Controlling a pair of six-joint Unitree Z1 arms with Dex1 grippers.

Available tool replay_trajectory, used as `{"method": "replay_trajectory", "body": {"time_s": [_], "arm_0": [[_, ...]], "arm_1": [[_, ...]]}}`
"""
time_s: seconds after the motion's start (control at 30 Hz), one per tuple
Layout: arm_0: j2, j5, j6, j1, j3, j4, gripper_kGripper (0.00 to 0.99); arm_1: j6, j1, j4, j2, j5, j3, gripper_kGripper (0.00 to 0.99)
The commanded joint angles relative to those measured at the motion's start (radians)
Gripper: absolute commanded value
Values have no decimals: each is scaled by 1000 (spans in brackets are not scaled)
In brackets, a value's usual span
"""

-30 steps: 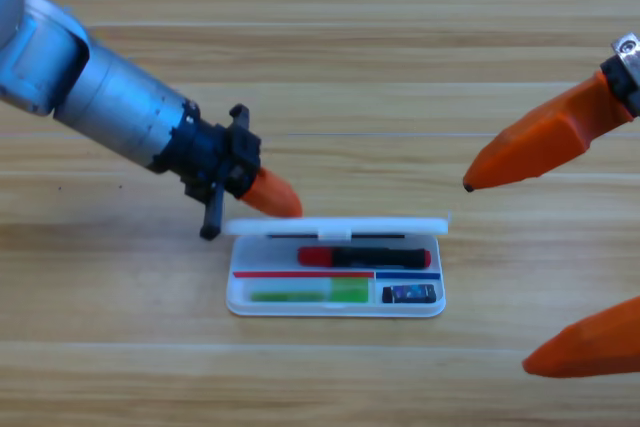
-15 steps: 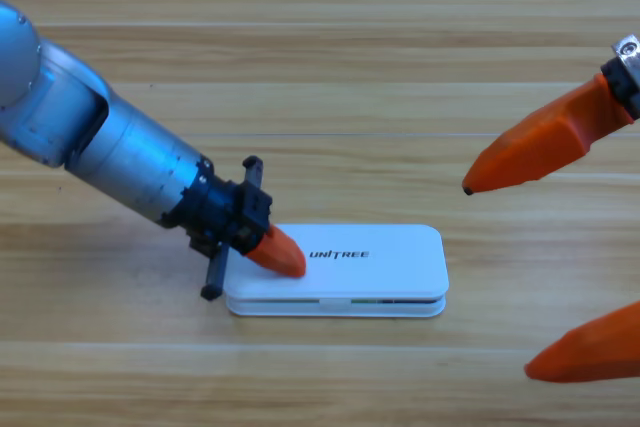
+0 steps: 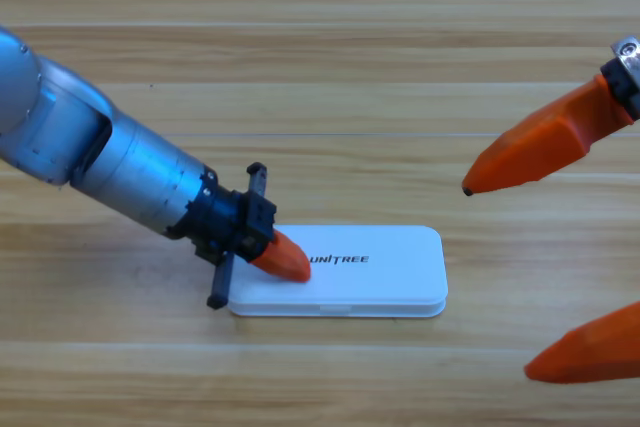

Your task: Clean up eraser and pencils

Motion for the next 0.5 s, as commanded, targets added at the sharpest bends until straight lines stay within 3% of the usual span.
{"method": "replay_trajectory", "body": {"time_s": [0.03,0.17,0.2,0.23,0.27,0.3,0.33,0.37,0.5], "arm_0": [[77,29,-4,-34,27,5,0],[-32,33,-49,-34,-79,199,0],[-70,40,-59,-32,-111,262,186],[-109,56,-59,-30,-148,339,488],[-152,76,-63,-30,-191,413,713],[-192,87,-66,-30,-242,488,859],[-232,101,-66,-29,-295,566,940],[-267,109,-66,-29,-351,641,982],[-374,110,-87,-30,-599,931,989]], "arm_1": [[2,-3,-18,51,16,30,950],[2,-3,-18,52,16,30,950],[2,-3,-18,52,16,30,950],[2,-3,-18,52,16,30,950],[2,-3,-18,52,18,30,950],[2,-3,-18,52,16,30,950],[2,-3,-18,52,16,30,950],[2,-4,-18,54,18,30,950],[2,-3,-18,57,18,28,950]]}}
